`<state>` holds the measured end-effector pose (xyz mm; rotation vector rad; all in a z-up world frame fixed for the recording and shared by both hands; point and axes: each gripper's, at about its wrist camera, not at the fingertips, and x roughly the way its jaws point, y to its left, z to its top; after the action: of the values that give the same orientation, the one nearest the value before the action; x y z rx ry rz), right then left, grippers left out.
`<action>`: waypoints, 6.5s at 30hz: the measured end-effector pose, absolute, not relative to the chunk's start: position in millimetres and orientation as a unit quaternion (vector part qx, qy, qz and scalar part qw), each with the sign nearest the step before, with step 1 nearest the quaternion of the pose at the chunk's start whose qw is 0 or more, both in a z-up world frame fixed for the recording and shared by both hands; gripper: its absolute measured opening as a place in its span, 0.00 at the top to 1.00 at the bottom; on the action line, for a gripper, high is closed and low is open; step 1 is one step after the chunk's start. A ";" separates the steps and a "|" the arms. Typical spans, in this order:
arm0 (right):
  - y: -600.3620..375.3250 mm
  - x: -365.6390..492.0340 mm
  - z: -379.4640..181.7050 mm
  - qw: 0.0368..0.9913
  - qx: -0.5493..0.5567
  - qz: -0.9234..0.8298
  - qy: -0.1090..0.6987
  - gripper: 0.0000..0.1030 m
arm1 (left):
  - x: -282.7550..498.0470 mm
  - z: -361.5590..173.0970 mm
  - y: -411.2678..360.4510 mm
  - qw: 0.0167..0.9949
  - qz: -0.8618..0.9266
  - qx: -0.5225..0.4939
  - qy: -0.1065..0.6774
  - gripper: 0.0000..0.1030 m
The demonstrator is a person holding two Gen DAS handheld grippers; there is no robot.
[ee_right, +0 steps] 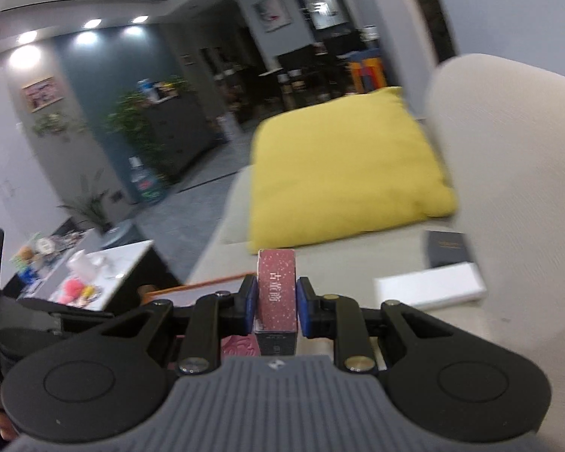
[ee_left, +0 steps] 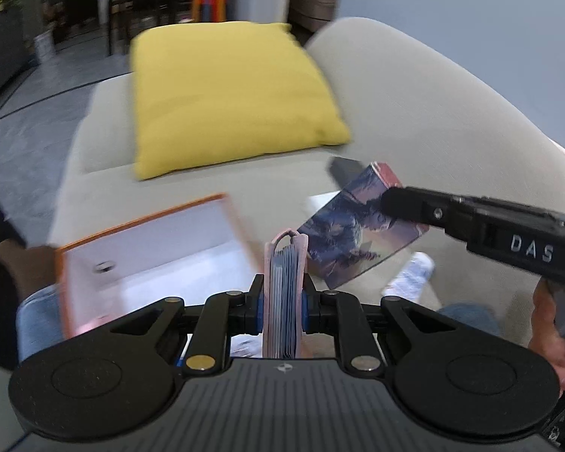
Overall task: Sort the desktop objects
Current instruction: 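Carry the wallet and photo-card pack toward the orange-rimmed box with both tools, then lower the wallet and card pack into the box and open both tools, then grasp the brown cardboard box with the left tool while the right tool grasps the dark gray box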
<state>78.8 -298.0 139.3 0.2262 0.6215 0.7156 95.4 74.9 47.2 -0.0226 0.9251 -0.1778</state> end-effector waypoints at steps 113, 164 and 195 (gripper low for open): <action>-36.3 92.6 -10.1 0.648 -0.390 0.517 0.401 0.93 | 46.8 -29.0 215.7 0.881 -0.015 -0.152 0.448 0.78; -274.1 377.2 -7.4 0.808 -0.166 0.215 0.523 0.53 | 288.1 -98.4 -53.0 0.783 -0.187 0.163 0.570 0.21; -275.2 368.4 -8.9 0.823 -0.200 0.177 0.502 0.60 | 287.3 -99.1 -41.6 0.784 -0.145 0.133 0.589 0.34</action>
<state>368.4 -275.2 -8.9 -0.4260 1.0679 0.3756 287.3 -41.6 -99.1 0.2876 1.2708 -0.3125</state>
